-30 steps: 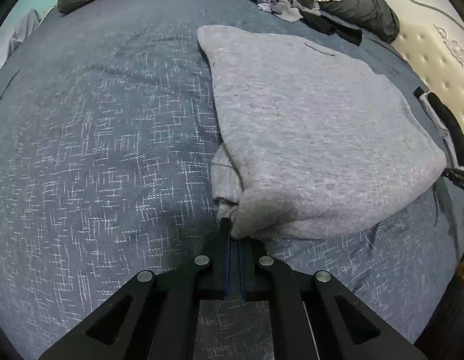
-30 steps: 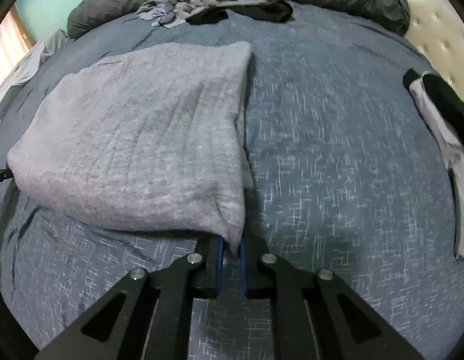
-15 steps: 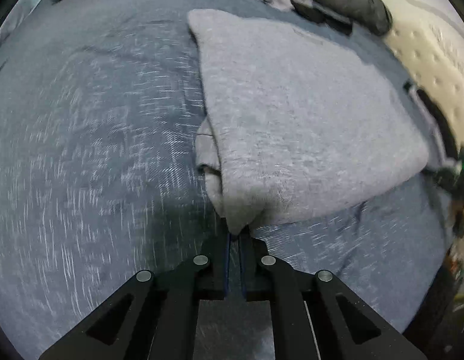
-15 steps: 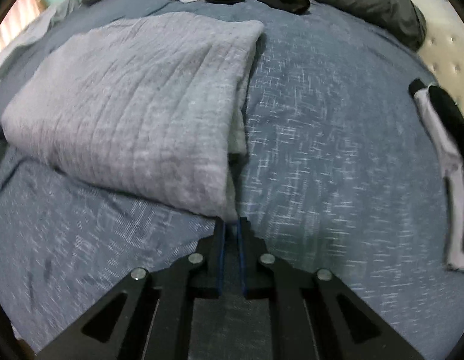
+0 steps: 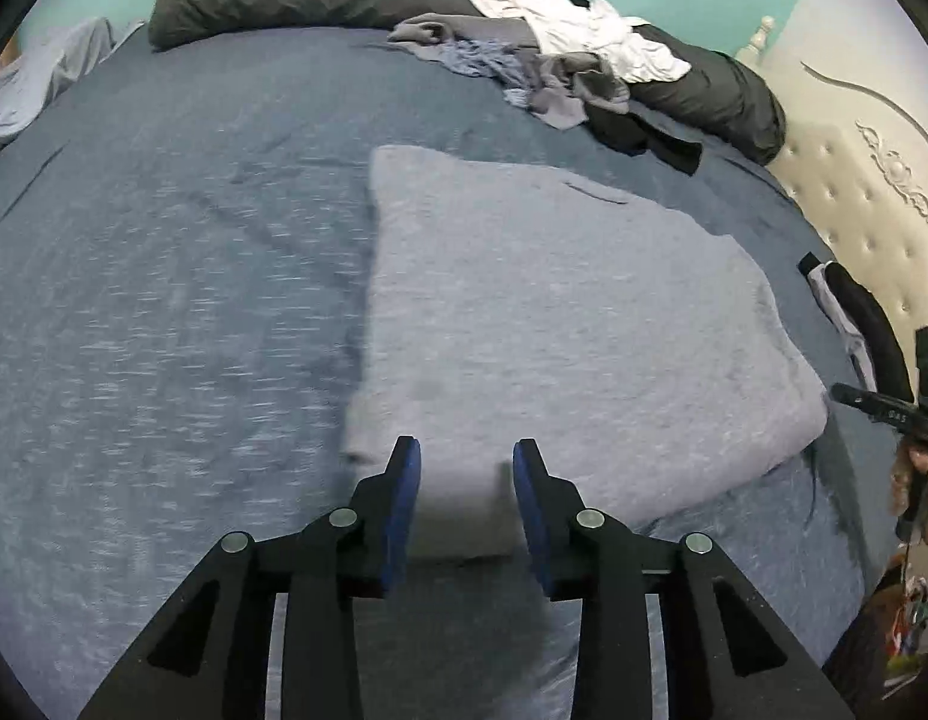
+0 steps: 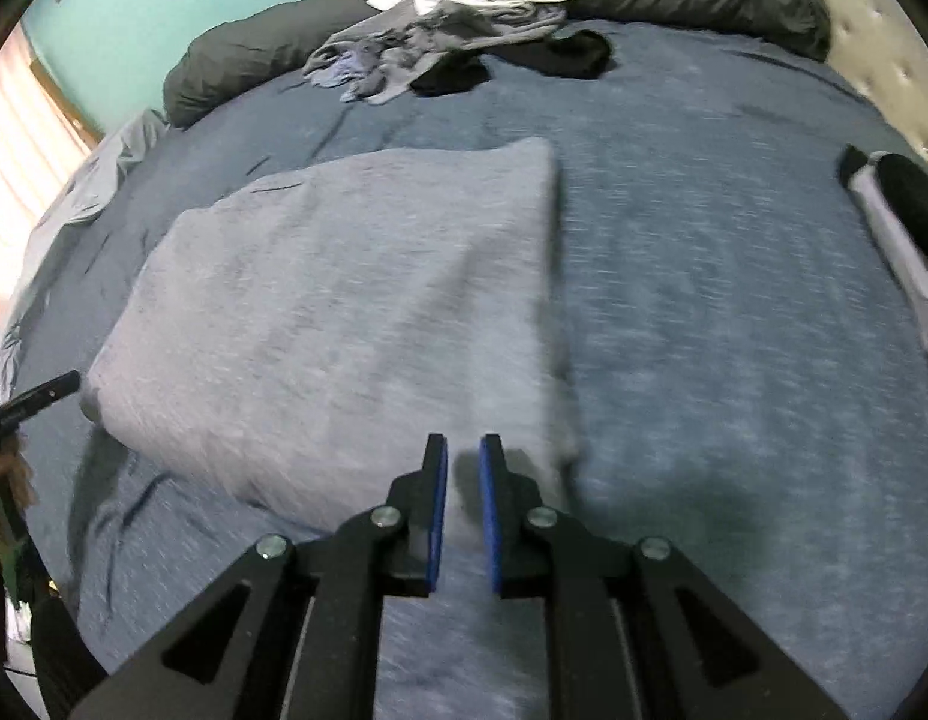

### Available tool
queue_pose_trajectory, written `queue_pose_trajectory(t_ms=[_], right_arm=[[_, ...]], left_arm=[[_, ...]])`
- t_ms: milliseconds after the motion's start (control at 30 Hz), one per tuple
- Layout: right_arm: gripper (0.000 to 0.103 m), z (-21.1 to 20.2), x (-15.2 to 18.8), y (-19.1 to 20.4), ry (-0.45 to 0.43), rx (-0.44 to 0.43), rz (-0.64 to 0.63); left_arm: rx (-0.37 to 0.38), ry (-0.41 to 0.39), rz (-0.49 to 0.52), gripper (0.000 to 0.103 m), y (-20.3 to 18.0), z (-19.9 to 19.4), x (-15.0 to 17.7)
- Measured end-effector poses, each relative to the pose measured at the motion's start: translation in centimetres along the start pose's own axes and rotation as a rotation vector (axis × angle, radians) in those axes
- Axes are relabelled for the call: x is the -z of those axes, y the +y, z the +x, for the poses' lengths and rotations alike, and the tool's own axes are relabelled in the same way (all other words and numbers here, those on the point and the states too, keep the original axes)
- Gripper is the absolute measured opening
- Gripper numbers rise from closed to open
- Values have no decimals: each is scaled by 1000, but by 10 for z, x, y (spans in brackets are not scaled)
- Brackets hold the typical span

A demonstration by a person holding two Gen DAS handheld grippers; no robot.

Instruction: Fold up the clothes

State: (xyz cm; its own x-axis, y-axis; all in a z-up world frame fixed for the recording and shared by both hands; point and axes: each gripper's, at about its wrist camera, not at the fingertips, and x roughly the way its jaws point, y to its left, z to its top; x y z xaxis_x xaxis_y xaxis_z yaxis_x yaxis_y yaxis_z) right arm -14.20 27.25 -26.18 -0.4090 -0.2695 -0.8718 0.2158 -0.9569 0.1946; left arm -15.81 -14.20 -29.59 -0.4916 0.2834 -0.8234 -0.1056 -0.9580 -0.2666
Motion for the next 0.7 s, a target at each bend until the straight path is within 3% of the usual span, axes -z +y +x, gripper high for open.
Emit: queue_pose_trajectory(t_ms=[100, 167, 267, 433, 567, 700], right_arm=[[11, 12, 1, 13, 30, 14, -9], [11, 26, 5, 10, 61, 19, 19], [11, 42, 12, 0, 92, 1, 56], [11, 22, 3, 8, 48, 38, 41], [11, 11, -9, 27, -14, -19, 39], [11, 12, -12, 66, -14, -101, 10]], left_arm=[[22, -7, -3, 35, -8, 12, 2], [27, -14, -24, 36, -13, -4, 14], [44, -29, -67, 38, -14, 12, 8], [57, -56, -59, 45, -12, 11, 16], [75, -70, -50, 48, -10, 8, 15], [99, -90, -68, 55, 0, 2, 16]])
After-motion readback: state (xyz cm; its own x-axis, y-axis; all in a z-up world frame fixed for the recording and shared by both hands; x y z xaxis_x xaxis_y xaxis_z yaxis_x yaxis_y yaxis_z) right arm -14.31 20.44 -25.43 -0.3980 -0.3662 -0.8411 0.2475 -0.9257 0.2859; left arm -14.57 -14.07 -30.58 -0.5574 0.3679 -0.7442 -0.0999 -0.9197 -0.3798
